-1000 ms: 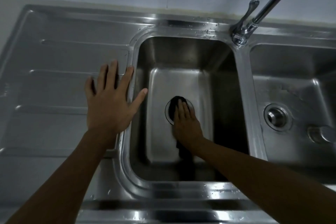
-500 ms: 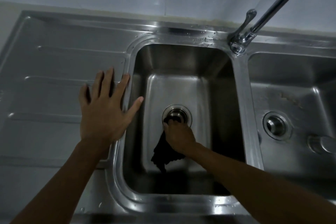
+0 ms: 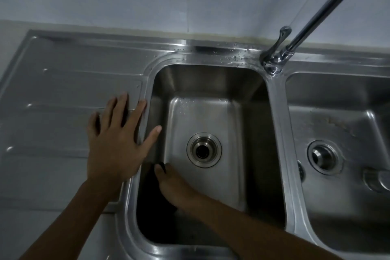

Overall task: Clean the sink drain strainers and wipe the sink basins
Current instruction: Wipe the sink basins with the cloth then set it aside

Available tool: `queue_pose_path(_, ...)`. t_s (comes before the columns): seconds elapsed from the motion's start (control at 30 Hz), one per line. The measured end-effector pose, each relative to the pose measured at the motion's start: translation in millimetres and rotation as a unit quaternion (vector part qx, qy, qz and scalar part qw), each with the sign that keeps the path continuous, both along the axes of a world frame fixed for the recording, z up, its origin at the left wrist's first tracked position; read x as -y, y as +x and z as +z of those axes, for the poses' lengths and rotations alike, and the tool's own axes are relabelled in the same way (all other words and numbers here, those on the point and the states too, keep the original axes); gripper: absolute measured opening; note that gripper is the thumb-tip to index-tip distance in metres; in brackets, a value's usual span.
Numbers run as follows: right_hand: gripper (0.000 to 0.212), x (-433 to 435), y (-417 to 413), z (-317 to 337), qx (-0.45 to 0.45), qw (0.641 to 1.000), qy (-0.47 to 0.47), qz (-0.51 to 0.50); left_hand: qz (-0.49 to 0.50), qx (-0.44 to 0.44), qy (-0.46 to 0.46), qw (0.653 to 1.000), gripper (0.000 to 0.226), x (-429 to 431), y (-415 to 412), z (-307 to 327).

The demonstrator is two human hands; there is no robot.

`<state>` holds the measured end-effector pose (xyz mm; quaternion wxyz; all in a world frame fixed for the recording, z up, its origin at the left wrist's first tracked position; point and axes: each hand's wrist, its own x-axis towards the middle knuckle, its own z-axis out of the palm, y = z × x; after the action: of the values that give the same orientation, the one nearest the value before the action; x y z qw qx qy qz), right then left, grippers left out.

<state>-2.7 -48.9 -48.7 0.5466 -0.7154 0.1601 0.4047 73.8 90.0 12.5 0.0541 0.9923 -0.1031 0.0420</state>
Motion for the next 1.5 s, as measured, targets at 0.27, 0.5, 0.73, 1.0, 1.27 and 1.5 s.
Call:
queue_pose_path(0.27,0.043,53,-51,45,0.178,0.882,-0.065,0.432,-0.002,-0.021,0.007,1.0,0.078,-1,-2,-2)
queue_pose_path(0.5,0.037,81,-81,89,0.321,0.837,-0.145,0.419,-0.001,-0.085,0.042,0.995,0.092,19,-66,6)
queue_pose_path(0.73,0.032,162,-124,121,0.473,0.757,-0.18,0.414,-0.004,-0.172,-0.027,0.985,0.085,106,-190,17)
queue_pose_path(1.0,0.036,332,-181,154,0.505,0.746,-0.2,0.386,-0.044,-0.182,-0.041,0.981,0.084,273,-254,64)
queue_pose_path(1.27,0.036,573,-256,213,0.431,0.834,-0.301,0.168,-0.16,-0.159,-0.133,0.965,0.087,511,-283,103)
queue_pose_path(1.5,0.039,732,-300,230,0.394,0.827,-0.402,0.022,-0.251,-0.159,-0.116,0.948,0.085,666,-302,107)
